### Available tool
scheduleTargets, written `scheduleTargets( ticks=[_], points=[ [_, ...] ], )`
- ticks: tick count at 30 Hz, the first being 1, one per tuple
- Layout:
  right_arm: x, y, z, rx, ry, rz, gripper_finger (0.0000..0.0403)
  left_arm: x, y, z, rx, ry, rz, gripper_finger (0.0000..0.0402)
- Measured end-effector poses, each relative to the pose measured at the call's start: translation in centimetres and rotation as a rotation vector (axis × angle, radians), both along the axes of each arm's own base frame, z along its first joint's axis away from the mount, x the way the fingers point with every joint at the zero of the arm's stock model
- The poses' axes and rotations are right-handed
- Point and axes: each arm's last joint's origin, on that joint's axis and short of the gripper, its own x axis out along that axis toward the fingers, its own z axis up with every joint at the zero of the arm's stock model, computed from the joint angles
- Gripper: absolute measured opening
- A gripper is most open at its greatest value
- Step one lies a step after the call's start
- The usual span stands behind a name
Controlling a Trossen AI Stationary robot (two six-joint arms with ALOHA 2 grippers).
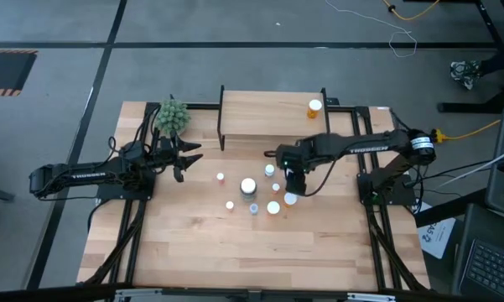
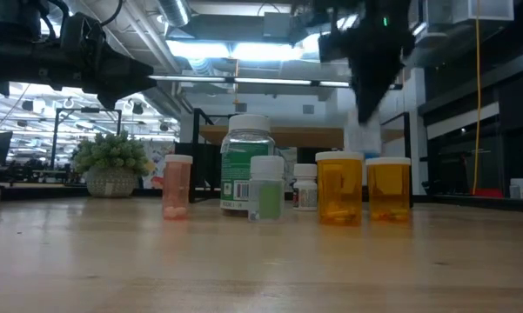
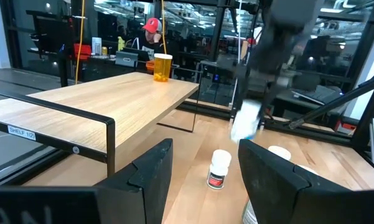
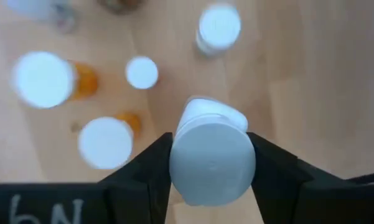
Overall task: Pick and place medicine bottles onto shelf by color
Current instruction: Put the large white medicine bottle on the shelf
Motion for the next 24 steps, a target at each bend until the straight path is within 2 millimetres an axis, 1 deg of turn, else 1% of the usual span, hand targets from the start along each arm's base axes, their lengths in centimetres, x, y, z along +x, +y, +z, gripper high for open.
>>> scheduleTargets(
  ticks=[3, 7, 10, 12, 14, 17, 19, 21, 24],
  points=[
    [0.4, -0.7, 3.9, -0.072, -0.051, 0.080, 0.0173, 0.0, 0.0, 0.0, 0.000, 0.000, 0.000, 0.0179],
    [0.4, -2.7, 8.8, -0.300, -0.134, 0.081, 0.0173, 0.0, 0.0, 0.0, 0.000, 0.000, 0.000, 0.0179],
    [0.1, -4.8, 12.0, -0.446, -0.197, 0.059, 0.0173, 0.0, 0.0, 0.0, 0.000, 0.000, 0.000, 0.0179],
    [-0.1, -6.5, 13.9, -0.498, -0.260, 0.030, 0.0173, 0.0, 0.0, 0.0, 0.000, 0.000, 0.000, 0.0179],
    [-0.7, -8.4, 15.5, -0.531, -0.305, -0.014, 0.0173, 0.0, 0.0, 0.0, 0.000, 0.000, 0.000, 0.0179],
    [-2.0, -11.7, 16.8, -0.568, -0.345, -0.108, 0.0173, 0.0, 0.0, 0.0, 0.000, 0.000, 0.000, 0.0179],
    [-3.1, -14.0, 17.1, -0.589, -0.328, -0.181, 0.0173, 0.0, 0.0, 0.0, 0.000, 0.000, 0.000, 0.0179],
    [-4.3, -16.3, 16.9, -0.584, -0.314, -0.248, 0.0173, 0.0, 0.0, 0.0, 0.000, 0.000, 0.000, 0.0179],
    [-5.8, -19.7, 15.5, -0.467, -0.311, -0.311, 0.0173, 0.0, 0.0, 0.0, 0.000, 0.000, 0.000, 0.0179]
  ],
)
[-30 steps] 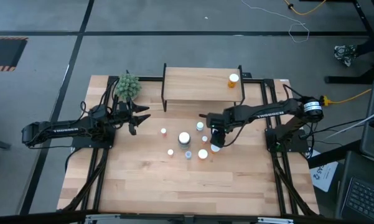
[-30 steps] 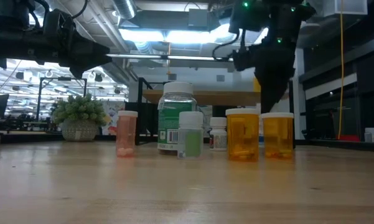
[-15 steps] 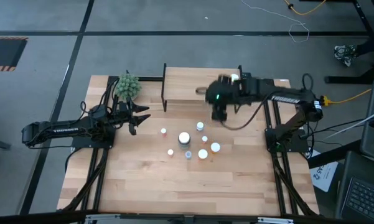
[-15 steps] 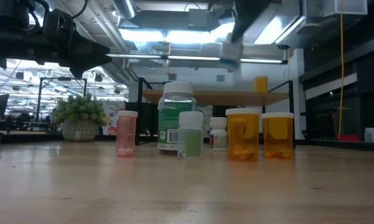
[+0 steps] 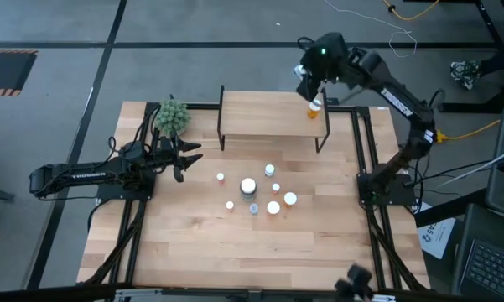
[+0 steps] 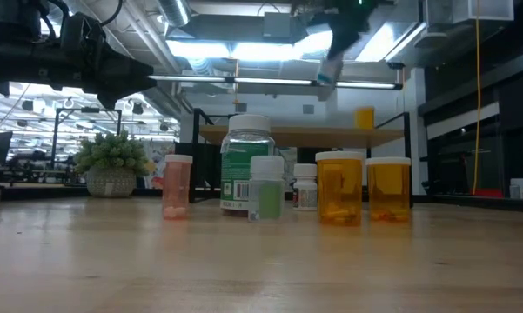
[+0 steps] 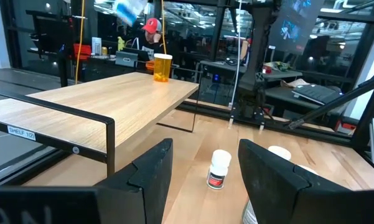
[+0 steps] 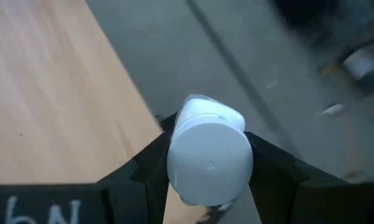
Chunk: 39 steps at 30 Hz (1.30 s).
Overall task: Pick and place medicine bottles onto shelf by color
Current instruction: Put the large white medicine bottle on the shelf, then put the small white medicine bottle on the shelf
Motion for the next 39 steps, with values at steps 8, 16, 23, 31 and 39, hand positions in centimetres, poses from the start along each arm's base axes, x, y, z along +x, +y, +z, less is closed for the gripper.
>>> scheduleTargets(
  ticks=[8, 16, 23, 31, 39],
  points=[
    [-0.4, -6.2, -5.2, 0.319, -0.038, -0.022, 0.0173, 0.0, 0.0, 0.0, 0.000, 0.000, 0.000, 0.0179],
    [-0.1, -6.7, -7.8, 0.467, 0.064, -0.023, 0.0173, 0.0, 0.0, 0.0, 0.000, 0.000, 0.000, 0.0179],
    [-0.2, -6.5, -8.0, 0.492, 0.091, -0.026, 0.0201, 0.0, 0.0, 0.0, 0.000, 0.000, 0.000, 0.0179],
    [-0.1, -6.7, -7.9, 0.471, 0.072, -0.027, 0.0305, 0.0, 0.0, 0.0, 0.000, 0.000, 0.000, 0.0179],
    [1.1, -8.0, -6.8, 0.333, -0.101, -0.040, 0.0314, 0.0, 0.0, 0.0, 0.000, 0.000, 0.000, 0.0179]
  ],
)
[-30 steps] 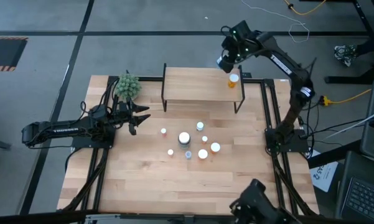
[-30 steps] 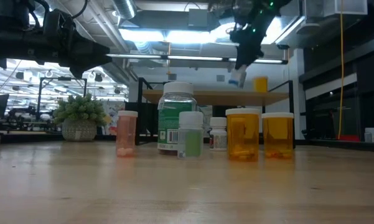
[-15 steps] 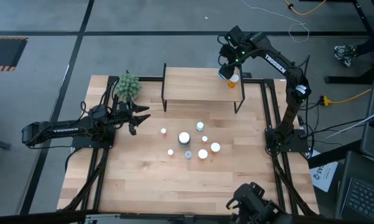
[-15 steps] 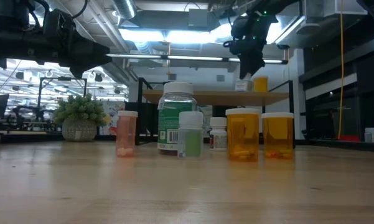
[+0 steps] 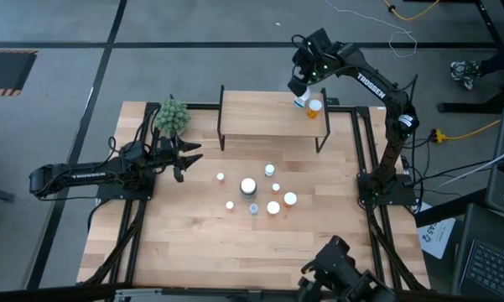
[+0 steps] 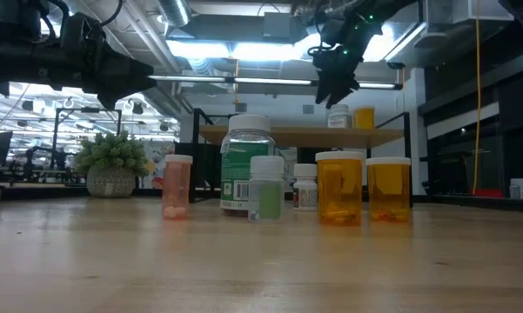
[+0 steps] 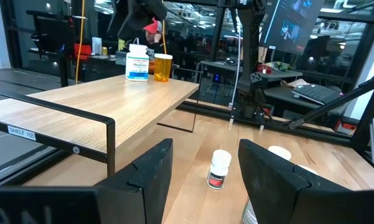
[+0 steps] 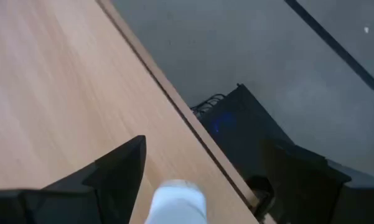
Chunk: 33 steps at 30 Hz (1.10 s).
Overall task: Pick and place medicine bottles onto shelf by color
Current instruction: Put the small white medicine bottle on the shelf
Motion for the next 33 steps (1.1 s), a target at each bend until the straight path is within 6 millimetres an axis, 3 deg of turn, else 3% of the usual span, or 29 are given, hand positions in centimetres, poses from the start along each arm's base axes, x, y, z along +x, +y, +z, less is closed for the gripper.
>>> scheduleTargets(
  ticks=[3, 7, 11, 15, 20, 25, 28, 33],
  points=[
    [0.1, 0.5, 0.7, 0.068, -0.057, 0.009, 0.0315, 0.0, 0.0, 0.0, 0.000, 0.000, 0.000, 0.0179],
    [1.2, 2.4, 2.8, 0.145, -0.225, 0.216, 0.0315, 0.0, 0.0, 0.0, 0.000, 0.000, 0.000, 0.0179],
    [2.8, 5.6, 4.7, 0.198, -0.342, 0.440, 0.0315, 0.0, 0.0, 0.0, 0.000, 0.000, -0.001, 0.0179],
    [4.6, 9.9, 4.6, 0.281, -0.309, 0.595, 0.0316, 0.0, 0.0, 0.0, 0.000, 0.000, -0.001, 0.0179],
    [6.3, 15.7, 3.3, 0.278, -0.062, 0.658, 0.0316, 0.0, 0.0, 0.0, 0.000, 0.000, 0.000, 0.0179],
    [8.0, 20.0, 1.0, 0.230, 0.113, 0.608, 0.0316, 0.0, 0.0, 0.0, 0.000, 0.001, 0.000, 0.0179],
    [8.7, 21.7, -1.3, 0.222, 0.181, 0.592, 0.0316, 0.0, 0.0, 0.0, 0.000, 0.001, 0.000, 0.0179],
    [9.1, 22.9, -6.2, 0.274, 0.262, 0.544, 0.0316, 0.0, 0.0, -0.2, -0.005, 0.018, 0.000, 0.0179]
  ],
)
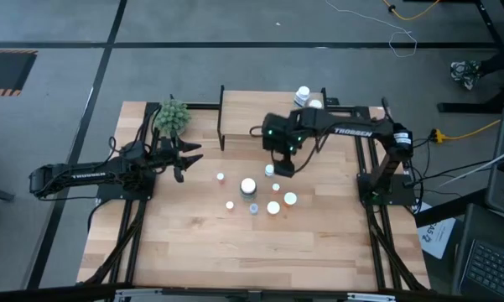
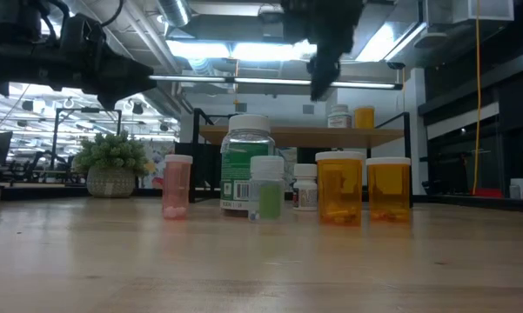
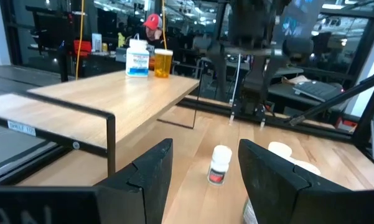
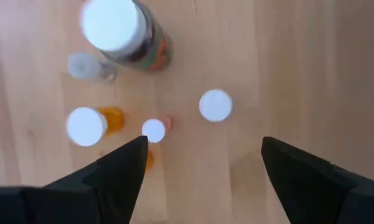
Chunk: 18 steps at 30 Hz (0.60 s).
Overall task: Pick and place medicine bottles onto shelf by color
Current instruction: Put the small white medicine bottle on the shelf
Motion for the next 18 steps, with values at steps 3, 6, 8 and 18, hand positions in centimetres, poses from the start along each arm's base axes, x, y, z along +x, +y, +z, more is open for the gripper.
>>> scheduleTargets(
  ticks=[3, 6, 8, 18],
  points=[
    [0.2, 0.4, -2.7, -0.014, 0.015, -0.040, 0.0316, 0.0, 0.0, -0.3, -0.008, 0.027, 0.000, 0.0179],
    [0.3, 0.5, -5.1, -0.074, 0.001, -0.083, 0.0316, 0.0, 0.0, -0.5, -0.014, 0.046, 0.000, 0.0179],
    [0.5, 0.7, -6.2, -0.094, -0.030, -0.089, 0.0316, 0.1, 0.0, -0.5, -0.016, 0.055, 0.000, 0.0179],
    [0.4, 1.3, -10.4, -0.121, -0.131, -0.100, 0.0316, 0.1, 0.0, -0.6, -0.018, 0.062, 0.000, 0.0179]
  ],
)
